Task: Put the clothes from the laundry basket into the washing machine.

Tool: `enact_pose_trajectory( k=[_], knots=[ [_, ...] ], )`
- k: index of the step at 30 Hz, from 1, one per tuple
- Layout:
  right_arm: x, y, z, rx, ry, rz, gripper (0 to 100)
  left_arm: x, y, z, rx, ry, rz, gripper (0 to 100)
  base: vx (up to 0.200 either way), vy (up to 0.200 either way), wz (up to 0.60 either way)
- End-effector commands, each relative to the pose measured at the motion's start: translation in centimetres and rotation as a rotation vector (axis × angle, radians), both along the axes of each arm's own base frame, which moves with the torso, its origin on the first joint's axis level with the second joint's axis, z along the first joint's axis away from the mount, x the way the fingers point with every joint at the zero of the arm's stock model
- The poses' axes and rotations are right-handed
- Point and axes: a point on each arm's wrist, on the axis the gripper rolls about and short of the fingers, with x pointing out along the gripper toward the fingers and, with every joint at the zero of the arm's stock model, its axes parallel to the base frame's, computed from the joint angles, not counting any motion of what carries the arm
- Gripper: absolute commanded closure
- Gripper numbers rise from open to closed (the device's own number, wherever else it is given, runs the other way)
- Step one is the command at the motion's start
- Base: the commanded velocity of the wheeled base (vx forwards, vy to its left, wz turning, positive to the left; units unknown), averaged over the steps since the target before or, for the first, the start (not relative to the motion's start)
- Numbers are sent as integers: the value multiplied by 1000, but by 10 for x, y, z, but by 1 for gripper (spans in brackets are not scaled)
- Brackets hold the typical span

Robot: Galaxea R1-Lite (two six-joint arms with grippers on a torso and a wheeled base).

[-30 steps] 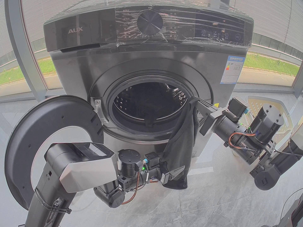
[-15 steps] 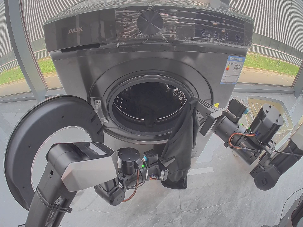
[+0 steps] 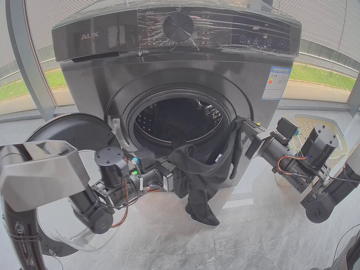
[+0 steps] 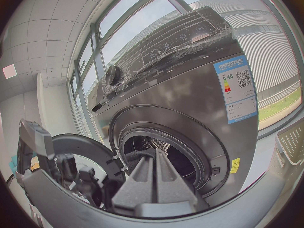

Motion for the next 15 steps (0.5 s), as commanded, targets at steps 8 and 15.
enact_pose_trajectory(
  k=[8, 15],
  knots=[
    [-17, -6, 1, -22, 4, 40, 100, -70, 88, 98, -108, -181, 153, 100, 0, 0, 0],
    [-23, 2, 3, -23, -4, 74, 100, -68, 90, 100, -113, -188, 168, 100, 0, 0, 0]
  ],
)
